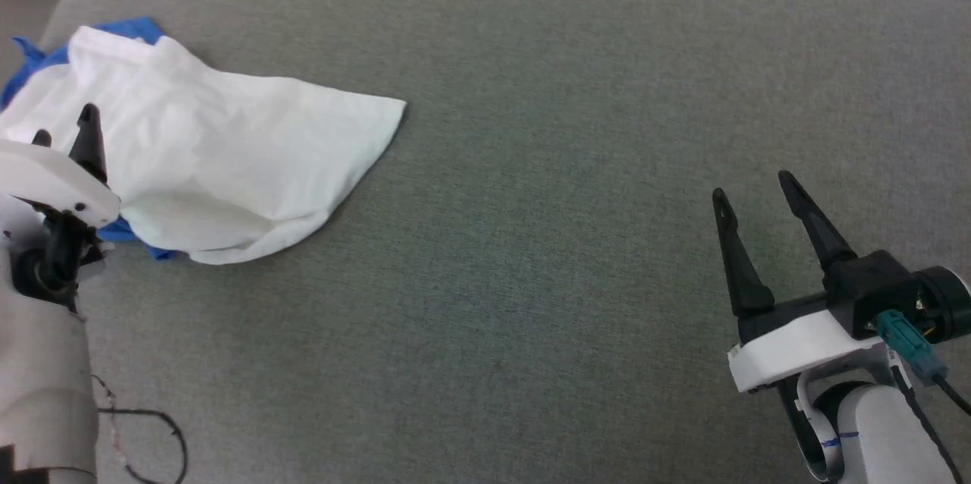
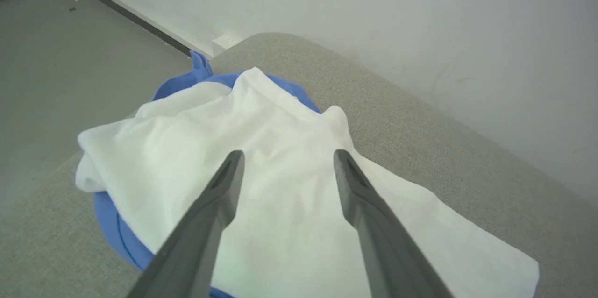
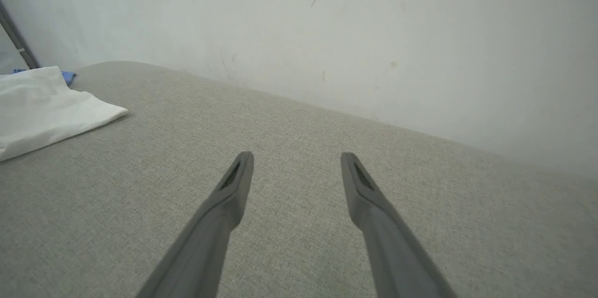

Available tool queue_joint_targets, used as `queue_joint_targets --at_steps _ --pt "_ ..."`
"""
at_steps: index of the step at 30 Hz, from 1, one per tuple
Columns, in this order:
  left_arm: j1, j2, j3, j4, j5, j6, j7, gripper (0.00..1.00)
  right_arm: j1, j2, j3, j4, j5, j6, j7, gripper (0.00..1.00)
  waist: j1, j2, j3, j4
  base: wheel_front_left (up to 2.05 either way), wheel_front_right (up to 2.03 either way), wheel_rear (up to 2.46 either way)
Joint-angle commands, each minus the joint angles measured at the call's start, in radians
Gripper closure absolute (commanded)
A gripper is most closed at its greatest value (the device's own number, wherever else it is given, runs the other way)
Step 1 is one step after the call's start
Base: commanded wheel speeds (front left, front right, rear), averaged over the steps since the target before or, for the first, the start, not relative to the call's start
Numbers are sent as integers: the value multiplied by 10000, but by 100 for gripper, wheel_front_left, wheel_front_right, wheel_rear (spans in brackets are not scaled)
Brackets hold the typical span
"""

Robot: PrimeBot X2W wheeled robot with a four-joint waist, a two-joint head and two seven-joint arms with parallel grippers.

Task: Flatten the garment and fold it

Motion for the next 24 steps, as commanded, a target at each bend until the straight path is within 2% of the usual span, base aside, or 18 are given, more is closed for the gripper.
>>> queue_joint_targets --at_steps 1,7,13,14,16,19,24 --pt "-343 158 141 401 -298 -104 260 0 -186 6 22 61 16 -9 -97 0 -2 0 502 -459 0 0 0" --pt "-928 617 234 1967 -1015 -284 1860 0 -321 8 93 155 61 -9 -201 0 -2 0 929 -611 0 0 0" --pt "-1222 940 -161 3091 -1246 -396 3817 0 -522 9 134 205 35 -9 -273 0 -2 0 1238 -660 0 0 0" --pt "-1201 974 -244 3150 -1222 -404 4031 43 -532 9 140 223 42 -9 -276 0 -2 0 1237 -674 0 0 0" --pt "-1174 1031 -401 3189 -1172 -422 4334 100 -544 9 156 266 61 -9 -281 0 -2 0 1215 -695 0 0 0" --pt "-1148 1096 -529 3101 -1128 -437 4397 100 -548 9 175 362 101 -9 -300 0 -2 0 1089 -706 0 0 0" --pt "-1234 1374 -753 2631 -655 -159 3368 100 -496 9 220 557 233 -9 -406 0 -2 0 588 -699 0 0 0"
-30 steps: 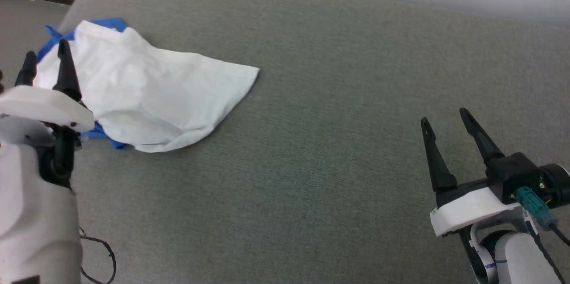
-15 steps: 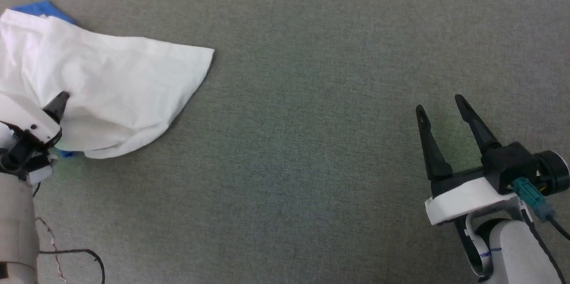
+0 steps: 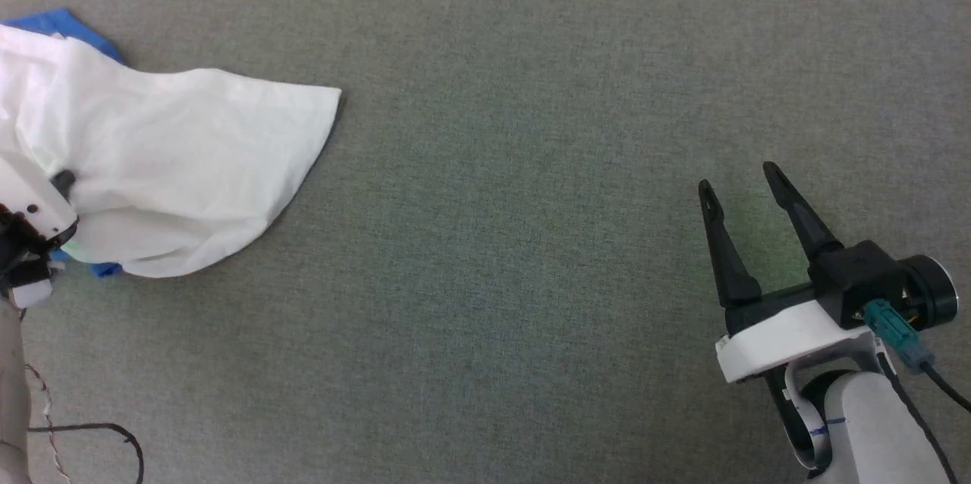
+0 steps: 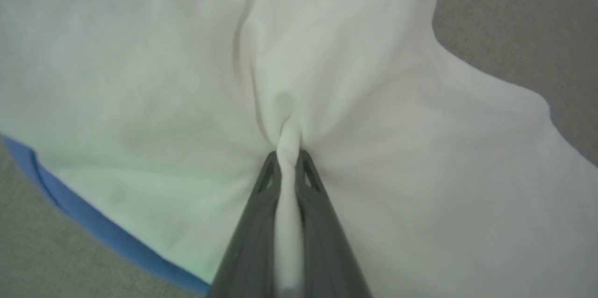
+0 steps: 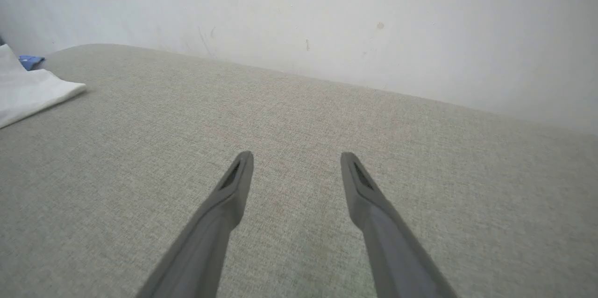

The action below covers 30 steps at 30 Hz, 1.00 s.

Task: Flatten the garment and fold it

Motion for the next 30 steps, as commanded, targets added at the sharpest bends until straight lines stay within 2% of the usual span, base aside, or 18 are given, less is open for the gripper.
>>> queue_joint_targets --at_steps 1,6,11,12,16,24,30 --pt "76 67 -170 -203 304 139 -426 100 -56 1 -18 66 81 -9 -106 0 -1 0 -397 22 0 0 0" --pt "-280 294 -411 -1113 1099 596 -2996 100 102 1 -68 279 274 -9 -322 0 -1 0 -1094 47 0 0 0" --pt "-677 415 -870 -1740 1802 400 -5550 100 268 1 -105 493 515 -9 -499 0 -1 0 -1783 -74 0 0 0" --pt "-677 415 -870 -1740 1802 400 -5550 100 268 1 -105 493 515 -9 -499 0 -1 0 -1783 -74 0 0 0" --pt "-1078 504 -1266 -1966 2254 232 -7034 100 480 1 -164 659 709 -9 -614 0 -1 0 -2313 -320 0 0 0" --pt "-1852 19 -1975 -2671 2530 -99 -7731 100 989 1 -595 732 1023 -9 -728 0 -1 0 -3106 -1113 0 0 0" --pt "-1892 -1176 -2729 -3230 2590 -178 -7767 100 1254 1 -977 552 1088 -9 -604 0 -1 0 -3363 -1771 0 0 0"
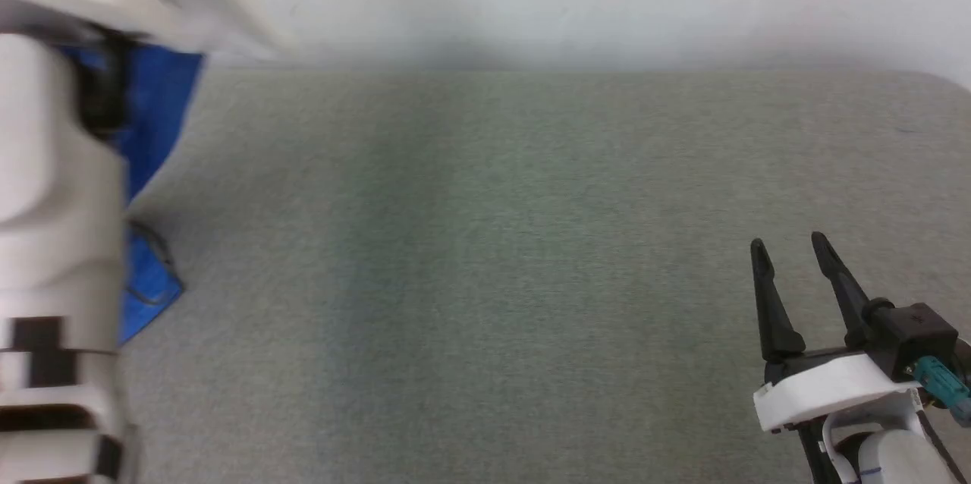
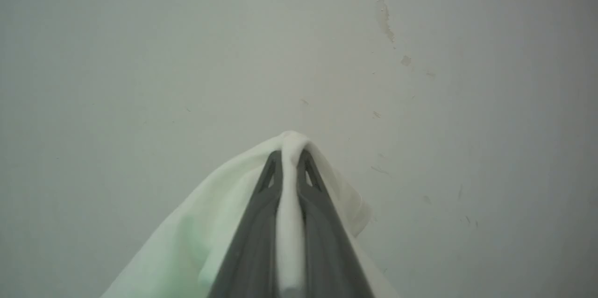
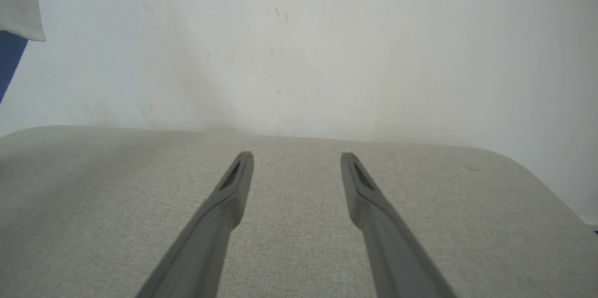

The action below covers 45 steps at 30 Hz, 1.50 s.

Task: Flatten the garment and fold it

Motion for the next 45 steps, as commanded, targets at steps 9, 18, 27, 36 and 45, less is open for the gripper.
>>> queue_joint_targets --at_steps 9,18,27,36,45 --pt "945 -2343 -1228 -607 -343 -117 -47 100 347 11 -110 -459 43 -9 258 0 1 0 -425 -1295 0 0 0" --pt "4763 -3072 -1817 -543 -1070 185 -48 100 610 11 -28 -583 22 -9 454 0 1 0 -461 -1627 0 0 0" --pt "7757 -3154 -1913 -315 -1412 765 -48 87 627 11 19 -594 -11 -9 557 0 1 0 -408 -1653 0 0 0" --pt "8494 -3163 -1204 -3397 -363 981 -49 0 743 11 -57 -605 -27 -9 614 0 1 0 -539 -1445 0 0 0" --pt "9397 -2949 -216 -5356 597 994 -49 0 899 11 -80 -694 -47 -9 728 0 1 0 -666 -1253 0 0 0"
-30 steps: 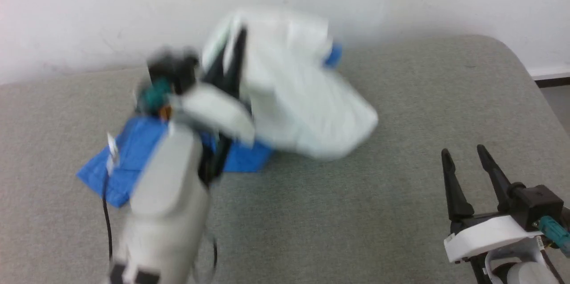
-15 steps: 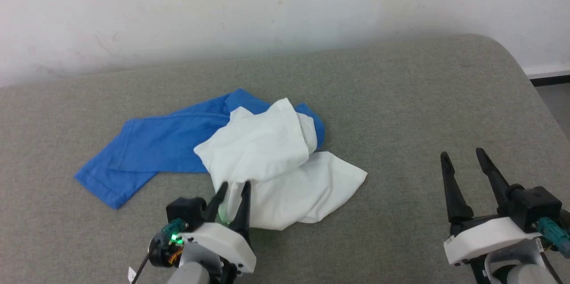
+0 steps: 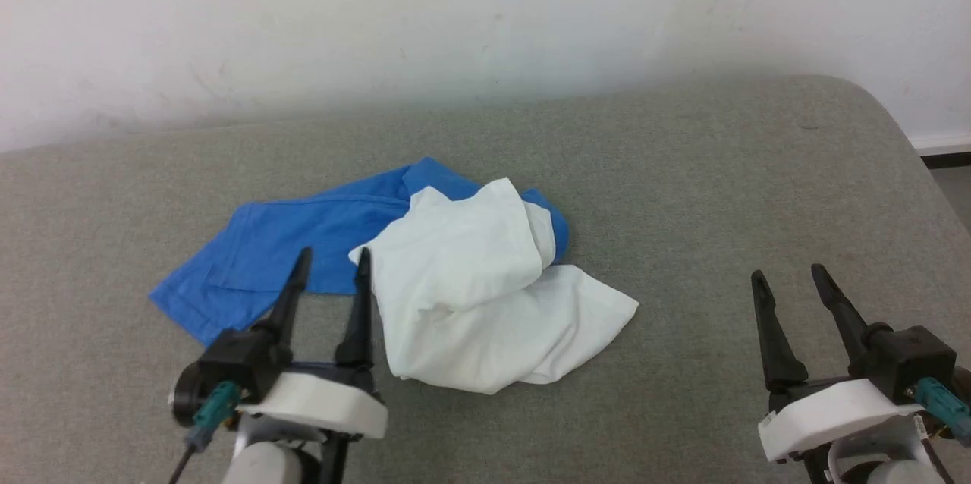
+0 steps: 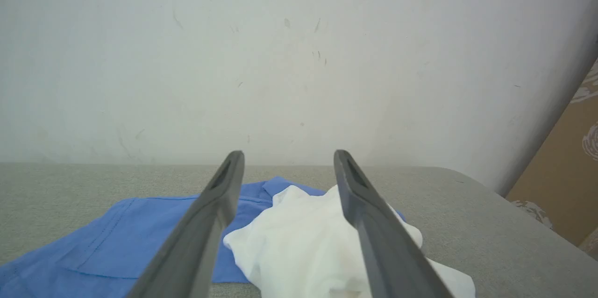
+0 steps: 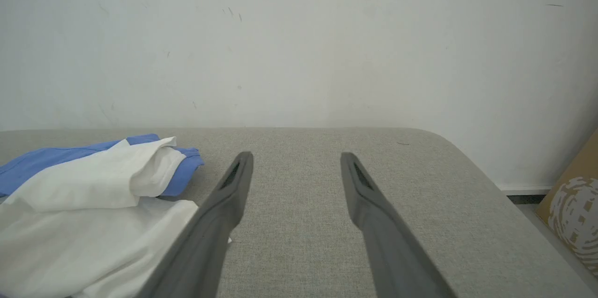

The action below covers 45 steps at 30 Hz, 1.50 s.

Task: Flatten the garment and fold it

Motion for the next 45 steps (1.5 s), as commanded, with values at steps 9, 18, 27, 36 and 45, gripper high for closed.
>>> queue_joint_targets --at_steps 9,18,27,36,45 --pt "958 456 1266 -651 207 56 -47 0 139 11 29 -60 99 -7 184 0 1 0 64 301 0 0 0" --pt "1010 325 1404 -825 327 -224 -47 0 -1242 11 579 1417 763 -7 879 0 1 0 161 737 0 0 0" --pt "765 60 1323 -581 329 -389 -47 0 -3995 -18 2937 4083 2614 -7 3225 0 1 0 343 1377 0 0 0" --pt "611 -79 1283 -436 286 -459 -47 0 -5526 -121 4236 6011 4078 -7 4136 78 1 0 585 1764 0 0 0" --pt "644 -122 1421 -423 264 -426 -47 0 -5702 -1013 5799 4628 4021 -7 2469 100 1 0 595 1611 0 0 0"
